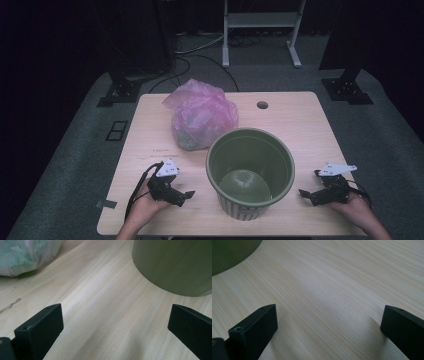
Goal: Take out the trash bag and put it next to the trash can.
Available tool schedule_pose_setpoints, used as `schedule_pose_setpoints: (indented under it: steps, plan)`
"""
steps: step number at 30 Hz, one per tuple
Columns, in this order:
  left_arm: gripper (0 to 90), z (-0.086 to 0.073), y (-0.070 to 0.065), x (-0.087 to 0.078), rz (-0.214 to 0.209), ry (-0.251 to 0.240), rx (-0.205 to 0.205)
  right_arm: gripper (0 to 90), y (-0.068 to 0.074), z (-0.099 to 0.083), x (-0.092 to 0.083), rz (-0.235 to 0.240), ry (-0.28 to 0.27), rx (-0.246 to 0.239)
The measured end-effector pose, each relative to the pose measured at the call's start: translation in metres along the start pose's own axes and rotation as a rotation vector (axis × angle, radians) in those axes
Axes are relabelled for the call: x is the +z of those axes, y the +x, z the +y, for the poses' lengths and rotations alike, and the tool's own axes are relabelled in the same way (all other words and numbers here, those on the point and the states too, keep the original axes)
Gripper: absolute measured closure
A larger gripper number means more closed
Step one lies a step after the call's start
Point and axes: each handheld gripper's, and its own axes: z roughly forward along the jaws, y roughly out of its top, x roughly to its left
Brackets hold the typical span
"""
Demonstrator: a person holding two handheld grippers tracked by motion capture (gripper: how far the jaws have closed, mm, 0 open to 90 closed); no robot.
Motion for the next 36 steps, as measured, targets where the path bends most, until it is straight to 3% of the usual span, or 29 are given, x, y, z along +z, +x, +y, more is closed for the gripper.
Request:
schedule_pose_setpoints:
  steps: [22,36]
  plan:
    - [0.0,-0.010,-0.001,0.024,-0.002,0.083,0.010,0.0,0.000,0.000,0.000,-0.001,0.000,-0.001]
    - [0.0,-0.015,-0.003,0.026,0.030,0.047,0.043,0.0,0.000,-0.001,0.000,-0.001,0.000,-0.001]
